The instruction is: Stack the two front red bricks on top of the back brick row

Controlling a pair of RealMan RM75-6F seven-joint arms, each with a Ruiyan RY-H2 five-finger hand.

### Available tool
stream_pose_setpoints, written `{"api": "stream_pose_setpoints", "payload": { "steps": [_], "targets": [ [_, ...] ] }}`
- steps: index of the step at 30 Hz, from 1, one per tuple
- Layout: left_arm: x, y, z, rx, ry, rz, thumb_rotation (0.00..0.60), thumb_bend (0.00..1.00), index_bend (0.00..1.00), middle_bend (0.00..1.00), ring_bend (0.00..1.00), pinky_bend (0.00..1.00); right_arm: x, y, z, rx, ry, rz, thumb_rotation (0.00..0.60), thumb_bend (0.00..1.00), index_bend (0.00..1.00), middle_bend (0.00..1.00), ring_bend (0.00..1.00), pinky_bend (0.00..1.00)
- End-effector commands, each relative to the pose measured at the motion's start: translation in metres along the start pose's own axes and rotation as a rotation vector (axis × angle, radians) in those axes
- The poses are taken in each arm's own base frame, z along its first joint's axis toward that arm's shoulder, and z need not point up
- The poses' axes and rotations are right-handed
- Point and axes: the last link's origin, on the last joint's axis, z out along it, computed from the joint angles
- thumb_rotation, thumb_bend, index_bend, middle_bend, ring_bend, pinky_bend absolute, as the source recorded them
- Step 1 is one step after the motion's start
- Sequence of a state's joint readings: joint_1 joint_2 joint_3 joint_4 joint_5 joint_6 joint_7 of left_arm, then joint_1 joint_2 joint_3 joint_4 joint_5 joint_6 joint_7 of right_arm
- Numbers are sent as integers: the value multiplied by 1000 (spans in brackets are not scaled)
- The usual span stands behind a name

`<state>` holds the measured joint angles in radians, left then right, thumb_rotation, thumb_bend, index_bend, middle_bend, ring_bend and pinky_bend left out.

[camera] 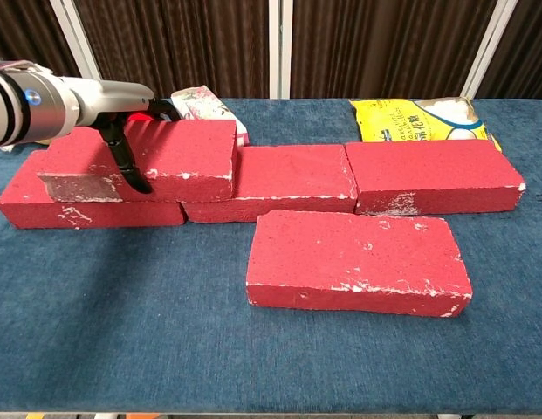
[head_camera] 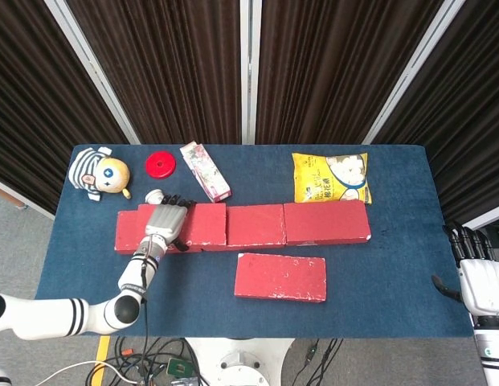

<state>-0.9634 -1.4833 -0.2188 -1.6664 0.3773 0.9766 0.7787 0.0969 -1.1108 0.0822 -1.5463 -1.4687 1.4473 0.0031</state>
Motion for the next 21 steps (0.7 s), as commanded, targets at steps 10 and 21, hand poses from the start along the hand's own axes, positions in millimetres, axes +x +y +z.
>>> {"api": "stream_pose_setpoints", "payload": {
  "steps": [10,21],
  "targets": [
    [5,-3,4,23,-7,-33,600,0,135,258,33,22,-2,-1,1,-1,-8,-4,600,154,0,0,0,0],
    [-1,-5,4,21,-30,-40,600,0,135,258,33,22,-3,1,1,-7,-8,-6,600,155,0,0,0,0]
  ]
}}
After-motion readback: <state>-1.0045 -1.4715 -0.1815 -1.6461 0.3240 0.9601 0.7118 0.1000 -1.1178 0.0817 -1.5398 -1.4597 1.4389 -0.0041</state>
